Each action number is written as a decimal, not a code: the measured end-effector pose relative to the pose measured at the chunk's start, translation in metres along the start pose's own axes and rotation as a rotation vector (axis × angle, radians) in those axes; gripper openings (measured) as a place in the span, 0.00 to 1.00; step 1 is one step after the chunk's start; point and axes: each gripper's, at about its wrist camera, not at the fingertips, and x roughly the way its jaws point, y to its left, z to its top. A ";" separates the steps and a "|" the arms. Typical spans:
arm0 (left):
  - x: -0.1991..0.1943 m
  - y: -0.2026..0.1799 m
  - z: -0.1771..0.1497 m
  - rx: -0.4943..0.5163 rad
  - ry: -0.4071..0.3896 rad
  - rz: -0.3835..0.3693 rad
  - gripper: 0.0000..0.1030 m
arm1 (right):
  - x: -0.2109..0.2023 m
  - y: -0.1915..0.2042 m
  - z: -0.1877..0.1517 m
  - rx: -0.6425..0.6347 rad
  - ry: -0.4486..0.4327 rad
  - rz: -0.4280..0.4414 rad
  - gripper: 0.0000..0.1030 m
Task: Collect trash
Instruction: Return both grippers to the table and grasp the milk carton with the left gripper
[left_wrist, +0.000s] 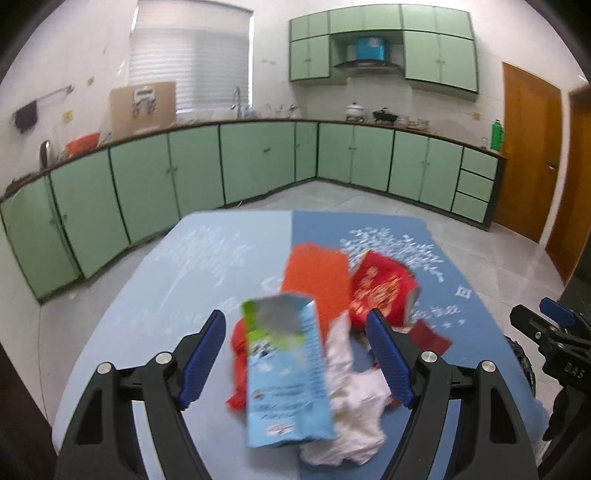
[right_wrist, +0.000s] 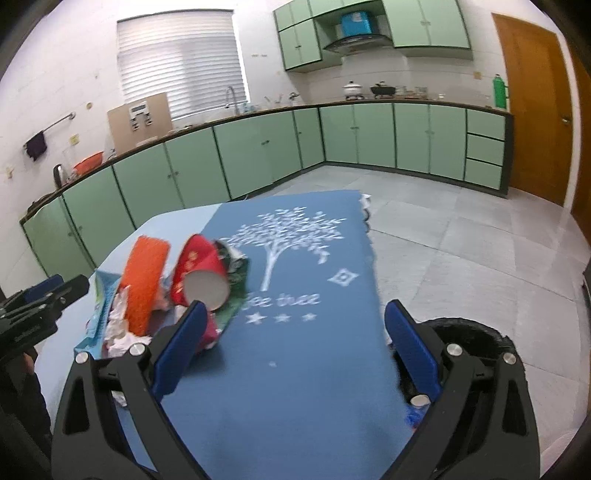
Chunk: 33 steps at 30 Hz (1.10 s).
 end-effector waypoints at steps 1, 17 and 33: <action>0.001 0.004 -0.003 -0.008 0.005 0.002 0.74 | 0.001 0.005 -0.001 -0.007 0.002 0.004 0.91; 0.028 0.025 -0.029 -0.090 0.113 -0.073 0.79 | 0.010 0.038 -0.006 -0.079 0.038 0.010 0.91; 0.019 0.018 -0.026 -0.092 0.098 -0.163 0.54 | 0.018 0.040 -0.009 -0.089 0.067 0.029 0.91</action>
